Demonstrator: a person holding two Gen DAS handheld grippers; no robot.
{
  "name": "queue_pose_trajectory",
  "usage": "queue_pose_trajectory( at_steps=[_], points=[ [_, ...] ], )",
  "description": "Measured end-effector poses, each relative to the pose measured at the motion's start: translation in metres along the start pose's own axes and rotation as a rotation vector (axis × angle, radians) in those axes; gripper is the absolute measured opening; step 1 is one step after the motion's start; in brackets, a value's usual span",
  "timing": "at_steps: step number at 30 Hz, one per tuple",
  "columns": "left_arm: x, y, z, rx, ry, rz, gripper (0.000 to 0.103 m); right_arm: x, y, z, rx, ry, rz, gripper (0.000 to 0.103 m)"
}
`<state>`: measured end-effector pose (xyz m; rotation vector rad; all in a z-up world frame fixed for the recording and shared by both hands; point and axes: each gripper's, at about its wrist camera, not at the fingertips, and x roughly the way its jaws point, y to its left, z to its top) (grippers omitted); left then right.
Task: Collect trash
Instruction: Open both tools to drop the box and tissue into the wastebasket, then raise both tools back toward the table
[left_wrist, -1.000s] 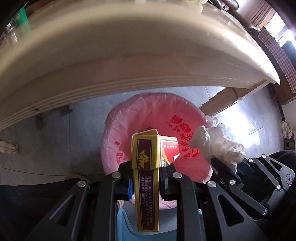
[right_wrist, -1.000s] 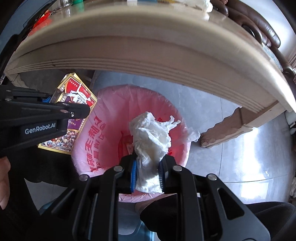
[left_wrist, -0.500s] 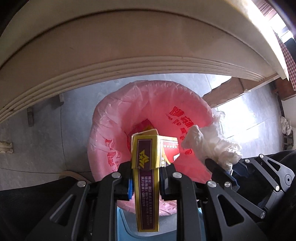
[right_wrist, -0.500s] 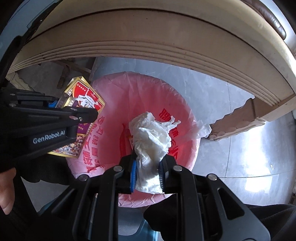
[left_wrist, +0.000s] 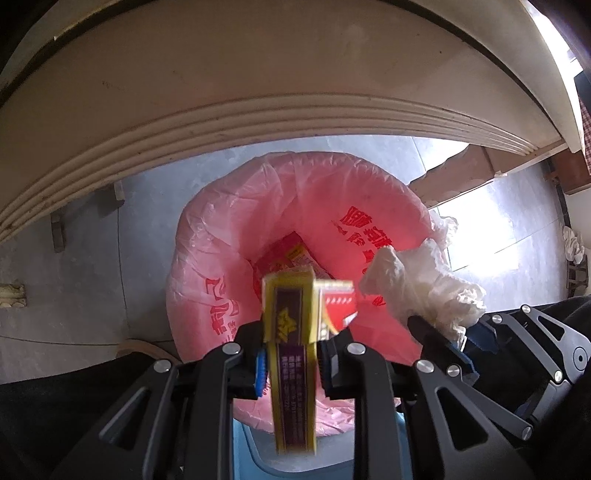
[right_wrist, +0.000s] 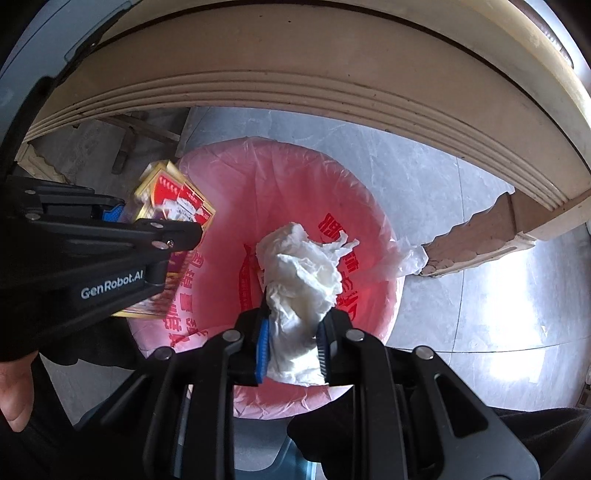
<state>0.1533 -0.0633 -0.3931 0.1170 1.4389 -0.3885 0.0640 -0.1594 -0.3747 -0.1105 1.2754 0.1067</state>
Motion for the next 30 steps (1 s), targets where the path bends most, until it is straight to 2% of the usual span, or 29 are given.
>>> queue_pose_trajectory(
  at_steps=[1, 3, 6, 13, 15, 22, 25, 27, 30],
  points=[
    [0.0, 0.0, 0.0, 0.001, -0.003, 0.006, 0.033, -0.001, 0.002, -0.001, 0.001, -0.001, 0.002, 0.026],
    [-0.003, 0.0, 0.0, 0.0, -0.019, 0.01, 0.052, -0.003, 0.002, -0.001, 0.003, -0.006, 0.008, 0.037],
    [-0.008, 0.0, 0.001, 0.004, -0.045, 0.013, 0.065, -0.006, 0.003, -0.001, 0.0, -0.019, 0.002, 0.045],
    [-0.009, 0.001, 0.0, 0.007, -0.053, 0.036, 0.066, -0.007, 0.004, 0.001, -0.002, -0.019, 0.005, 0.047],
    [-0.01, 0.0, -0.001, 0.005, -0.063, 0.053, 0.066, -0.007, 0.003, 0.002, 0.001, -0.022, 0.004, 0.054],
    [-0.024, 0.005, -0.004, -0.029, -0.127, 0.087, 0.067, -0.016, 0.004, 0.004, 0.013, -0.039, 0.006, 0.059],
    [-0.031, 0.008, -0.005, -0.045, -0.153, 0.083, 0.072, -0.023, 0.006, 0.005, 0.01, -0.059, 0.009, 0.059],
    [-0.041, 0.009, -0.009, -0.05, -0.18, 0.095, 0.078, -0.032, 0.008, 0.005, 0.006, -0.082, 0.01, 0.059],
    [-0.057, 0.01, -0.016, -0.052, -0.205, 0.121, 0.08, -0.046, 0.009, 0.004, 0.008, -0.109, 0.005, 0.06]
  ],
)
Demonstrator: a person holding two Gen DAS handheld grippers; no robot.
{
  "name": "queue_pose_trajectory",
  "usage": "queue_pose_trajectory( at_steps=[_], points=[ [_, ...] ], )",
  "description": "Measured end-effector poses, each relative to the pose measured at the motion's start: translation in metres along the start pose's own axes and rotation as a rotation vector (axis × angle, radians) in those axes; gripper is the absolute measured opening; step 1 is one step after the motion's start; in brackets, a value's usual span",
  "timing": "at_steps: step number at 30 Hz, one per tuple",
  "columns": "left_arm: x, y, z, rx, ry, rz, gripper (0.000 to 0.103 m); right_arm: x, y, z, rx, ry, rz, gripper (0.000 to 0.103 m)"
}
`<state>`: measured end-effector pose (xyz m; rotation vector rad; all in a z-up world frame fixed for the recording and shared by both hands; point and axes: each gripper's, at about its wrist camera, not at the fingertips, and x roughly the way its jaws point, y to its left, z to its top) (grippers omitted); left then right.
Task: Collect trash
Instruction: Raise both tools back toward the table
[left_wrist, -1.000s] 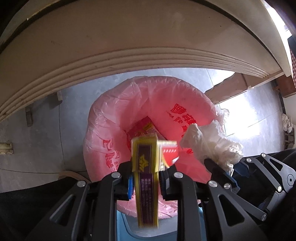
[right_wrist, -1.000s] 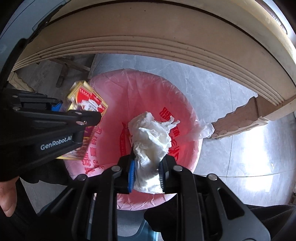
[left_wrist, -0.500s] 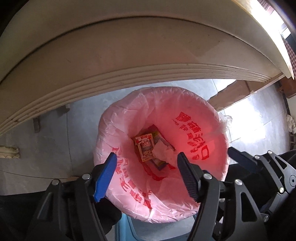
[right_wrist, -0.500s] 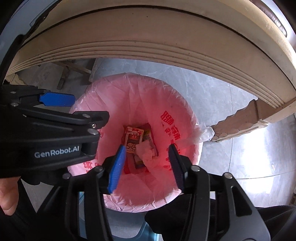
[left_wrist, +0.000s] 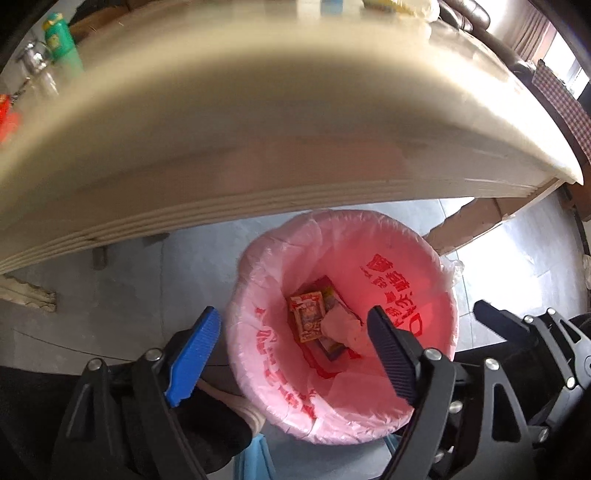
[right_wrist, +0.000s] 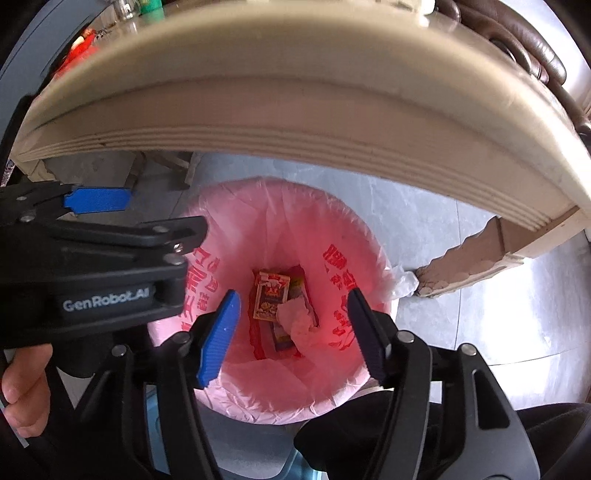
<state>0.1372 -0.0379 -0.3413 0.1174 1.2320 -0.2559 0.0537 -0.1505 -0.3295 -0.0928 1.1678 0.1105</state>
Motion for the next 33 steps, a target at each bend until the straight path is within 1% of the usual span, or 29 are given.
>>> queue_pose_trajectory(
  at_steps=[3, 5, 7, 10, 11, 15, 17, 22, 24, 25, 28, 32, 33],
  points=[
    [-0.024, 0.004, -0.002, 0.005, -0.018, 0.044, 0.081, -0.018, 0.002, 0.0, -0.002, -0.04, -0.011, 0.06],
    [-0.045, 0.008, -0.003, -0.014, -0.053, 0.054, 0.081, -0.037, 0.004, 0.0, 0.0, -0.074, -0.007, 0.06],
    [-0.068, 0.011, -0.003, -0.035, -0.077, 0.064, 0.085, -0.054, 0.006, 0.0, -0.002, -0.111, -0.009, 0.061],
    [-0.099, 0.016, -0.003, -0.062, -0.11, 0.076, 0.085, -0.084, 0.01, 0.001, -0.008, -0.178, -0.019, 0.065],
    [-0.114, 0.018, -0.003, -0.068, -0.133, 0.096, 0.085, -0.094, 0.011, 0.001, -0.005, -0.199, -0.015, 0.066],
    [-0.166, 0.025, -0.005, -0.099, -0.206, 0.111, 0.085, -0.138, 0.008, 0.0, 0.01, -0.287, 0.0, 0.067],
    [-0.193, 0.026, -0.004, -0.11, -0.249, 0.137, 0.085, -0.155, 0.008, 0.002, 0.006, -0.327, -0.005, 0.067],
    [-0.248, 0.026, -0.002, -0.133, -0.327, 0.151, 0.086, -0.211, 0.007, 0.009, -0.007, -0.44, -0.005, 0.069],
    [-0.269, 0.023, -0.004, -0.132, -0.375, 0.17, 0.091, -0.23, 0.005, 0.013, -0.012, -0.477, -0.023, 0.075],
    [-0.28, 0.019, -0.005, -0.126, -0.395, 0.183, 0.092, -0.241, 0.005, 0.015, -0.014, -0.499, -0.032, 0.075],
    [-0.298, 0.01, -0.007, -0.113, -0.43, 0.199, 0.092, -0.269, 0.004, 0.018, -0.011, -0.555, -0.053, 0.077],
    [-0.319, 0.001, -0.005, -0.104, -0.461, 0.196, 0.092, -0.292, -0.003, 0.023, -0.005, -0.601, -0.057, 0.077],
    [-0.325, -0.001, -0.005, -0.101, -0.47, 0.194, 0.092, -0.298, -0.005, 0.024, -0.002, -0.613, -0.047, 0.077]
  ],
)
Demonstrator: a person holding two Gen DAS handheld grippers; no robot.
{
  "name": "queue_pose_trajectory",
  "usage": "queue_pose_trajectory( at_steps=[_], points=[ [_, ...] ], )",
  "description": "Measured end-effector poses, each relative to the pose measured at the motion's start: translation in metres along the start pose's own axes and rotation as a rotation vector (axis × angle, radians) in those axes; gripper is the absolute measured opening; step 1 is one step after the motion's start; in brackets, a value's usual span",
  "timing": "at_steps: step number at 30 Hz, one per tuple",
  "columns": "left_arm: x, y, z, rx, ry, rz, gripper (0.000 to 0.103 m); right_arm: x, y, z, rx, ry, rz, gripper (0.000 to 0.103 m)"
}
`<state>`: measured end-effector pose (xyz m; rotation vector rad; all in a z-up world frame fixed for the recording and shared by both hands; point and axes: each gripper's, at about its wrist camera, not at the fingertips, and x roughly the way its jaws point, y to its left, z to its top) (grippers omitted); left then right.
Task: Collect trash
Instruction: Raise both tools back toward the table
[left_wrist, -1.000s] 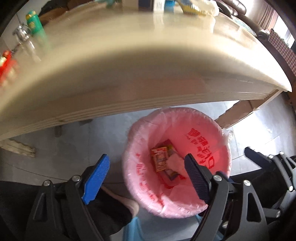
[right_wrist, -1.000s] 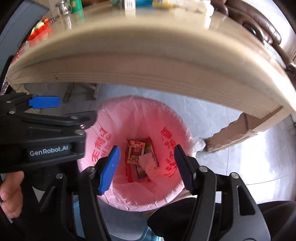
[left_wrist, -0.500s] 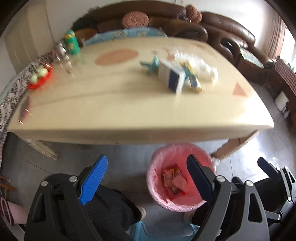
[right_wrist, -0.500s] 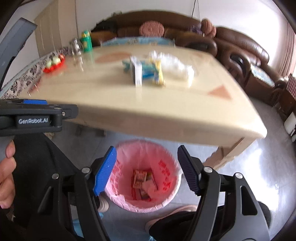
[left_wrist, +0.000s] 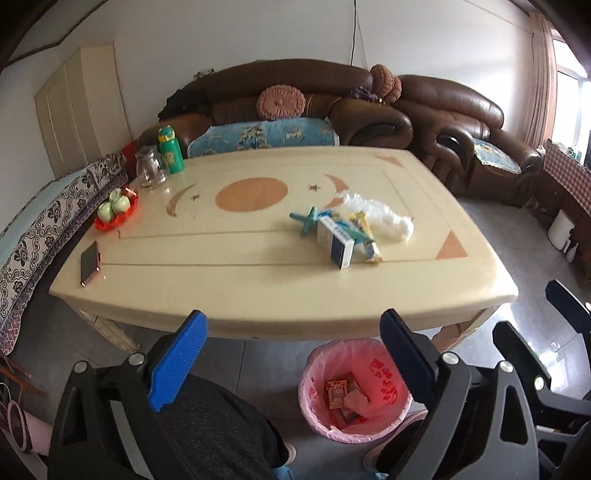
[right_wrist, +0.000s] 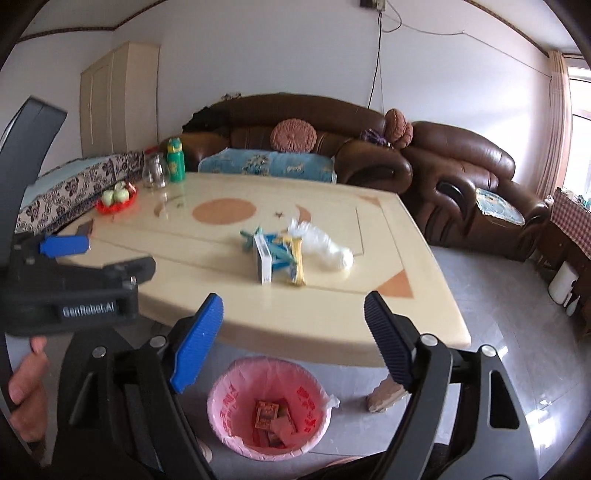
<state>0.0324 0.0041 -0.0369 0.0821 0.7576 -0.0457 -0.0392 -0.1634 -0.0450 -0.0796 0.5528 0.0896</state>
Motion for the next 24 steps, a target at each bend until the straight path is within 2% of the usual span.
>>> queue_pose_trajectory(
  at_steps=[11, 15, 24],
  points=[
    [-0.039, -0.004, 0.021, 0.005, -0.082, 0.002, 0.094, -0.031, -0.002, 0.024, 0.009, -0.092, 0.004, 0.078],
    [-0.042, -0.007, 0.027, 0.009, -0.087, 0.003, 0.095, -0.037, -0.004, 0.033, 0.008, -0.114, 0.01, 0.082],
    [-0.04, -0.006, 0.037, 0.002, -0.095, -0.002, 0.095, -0.034, -0.011, 0.039, -0.002, -0.135, -0.007, 0.083]
  ],
)
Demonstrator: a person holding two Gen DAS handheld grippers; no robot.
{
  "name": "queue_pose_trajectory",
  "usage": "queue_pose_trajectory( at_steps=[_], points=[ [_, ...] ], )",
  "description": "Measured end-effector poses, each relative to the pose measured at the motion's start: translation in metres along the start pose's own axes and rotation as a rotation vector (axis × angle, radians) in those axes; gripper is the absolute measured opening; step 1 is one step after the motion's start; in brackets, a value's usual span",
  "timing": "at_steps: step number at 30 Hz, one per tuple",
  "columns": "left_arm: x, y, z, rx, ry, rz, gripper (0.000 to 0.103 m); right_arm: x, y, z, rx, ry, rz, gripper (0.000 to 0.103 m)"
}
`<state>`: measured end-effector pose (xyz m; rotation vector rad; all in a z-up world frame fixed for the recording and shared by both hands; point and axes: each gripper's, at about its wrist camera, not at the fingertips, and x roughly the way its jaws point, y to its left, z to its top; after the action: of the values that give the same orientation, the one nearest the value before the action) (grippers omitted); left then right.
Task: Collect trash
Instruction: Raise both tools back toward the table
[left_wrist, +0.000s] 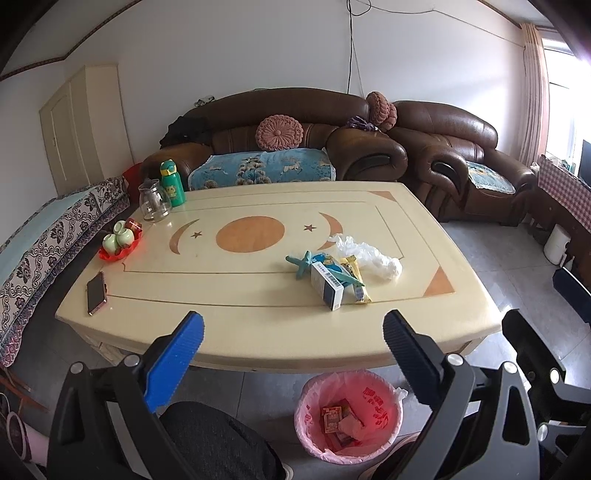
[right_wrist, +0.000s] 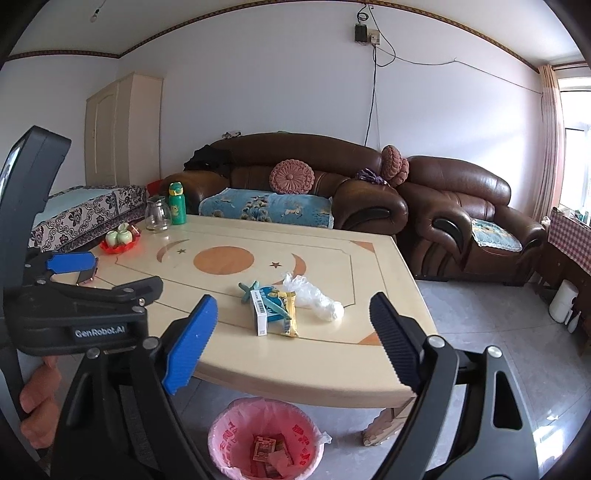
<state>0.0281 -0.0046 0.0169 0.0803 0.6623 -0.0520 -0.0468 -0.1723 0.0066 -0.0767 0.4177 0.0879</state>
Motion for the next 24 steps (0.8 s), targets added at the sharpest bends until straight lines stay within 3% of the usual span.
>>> queue_pose_trajectory(
  at_steps=[9, 24],
  points=[
    [0.016, 0.002, 0.01, -0.001, 0.009, 0.005, 0.095, 0.021, -0.017, 0.002, 0.002, 0.02, -0.004, 0.083],
    [0.097, -0.013, 0.021, 0.007, 0.118, -0.014, 0.095, 0.092, -0.038, -0.008, -0.038, 0.101, 0.018, 0.083]
  ],
)
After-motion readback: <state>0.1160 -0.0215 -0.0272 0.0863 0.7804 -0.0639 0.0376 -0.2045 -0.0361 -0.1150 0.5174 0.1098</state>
